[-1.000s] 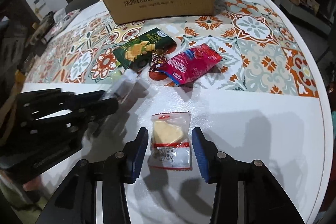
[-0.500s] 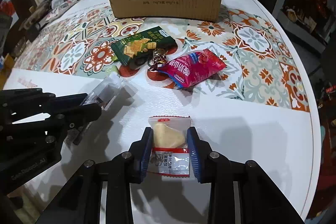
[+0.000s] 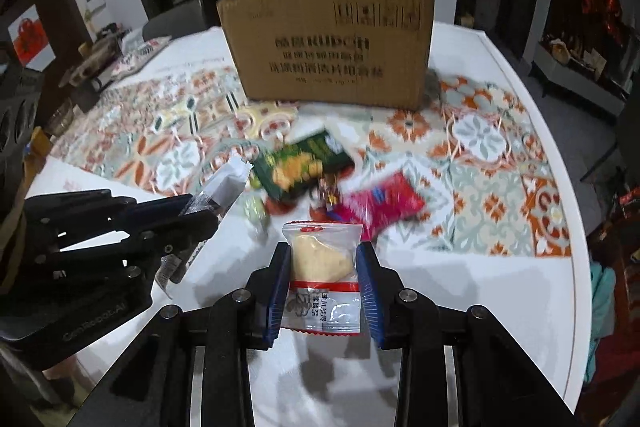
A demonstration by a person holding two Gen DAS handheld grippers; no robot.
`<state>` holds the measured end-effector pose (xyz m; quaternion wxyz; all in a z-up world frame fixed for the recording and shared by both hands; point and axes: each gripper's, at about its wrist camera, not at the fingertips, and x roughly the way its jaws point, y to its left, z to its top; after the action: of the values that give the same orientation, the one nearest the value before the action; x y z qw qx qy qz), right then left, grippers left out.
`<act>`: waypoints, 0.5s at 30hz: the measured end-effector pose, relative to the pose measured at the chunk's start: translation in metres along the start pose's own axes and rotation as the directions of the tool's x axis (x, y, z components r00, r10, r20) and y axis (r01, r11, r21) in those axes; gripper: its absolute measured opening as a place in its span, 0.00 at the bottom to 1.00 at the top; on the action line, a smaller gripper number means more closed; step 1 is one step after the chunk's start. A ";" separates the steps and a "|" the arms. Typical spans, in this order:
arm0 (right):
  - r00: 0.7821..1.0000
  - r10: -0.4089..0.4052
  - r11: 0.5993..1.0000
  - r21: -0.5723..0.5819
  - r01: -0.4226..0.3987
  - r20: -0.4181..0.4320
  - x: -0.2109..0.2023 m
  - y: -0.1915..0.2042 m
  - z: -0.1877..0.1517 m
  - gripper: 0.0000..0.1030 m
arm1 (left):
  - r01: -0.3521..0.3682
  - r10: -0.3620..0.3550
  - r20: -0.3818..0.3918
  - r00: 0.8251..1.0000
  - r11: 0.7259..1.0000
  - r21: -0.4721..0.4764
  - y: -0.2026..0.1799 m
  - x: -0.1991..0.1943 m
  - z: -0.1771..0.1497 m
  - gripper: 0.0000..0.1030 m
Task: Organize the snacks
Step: 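Carry both snacks into the cardboard box and open both tools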
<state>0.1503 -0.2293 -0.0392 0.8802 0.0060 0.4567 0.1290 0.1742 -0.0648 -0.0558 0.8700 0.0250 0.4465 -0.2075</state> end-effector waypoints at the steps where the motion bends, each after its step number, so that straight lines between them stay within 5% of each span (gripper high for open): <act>1: 1.000 0.001 1.000 -0.001 -0.001 0.013 -0.002 0.000 0.005 0.34 | 0.000 0.000 0.010 1.000 1.000 0.000 0.001 -0.003 0.003 0.18; 15: 0.980 -0.005 1.000 -0.007 0.007 0.197 -0.039 -0.002 0.080 0.34 | -0.048 0.042 0.180 0.983 0.998 0.027 0.009 -0.045 0.066 0.18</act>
<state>0.1937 -0.2314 0.0385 0.9215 0.0140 0.3669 0.1268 0.2055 -0.0569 0.0180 0.9106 0.0299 0.3626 -0.1962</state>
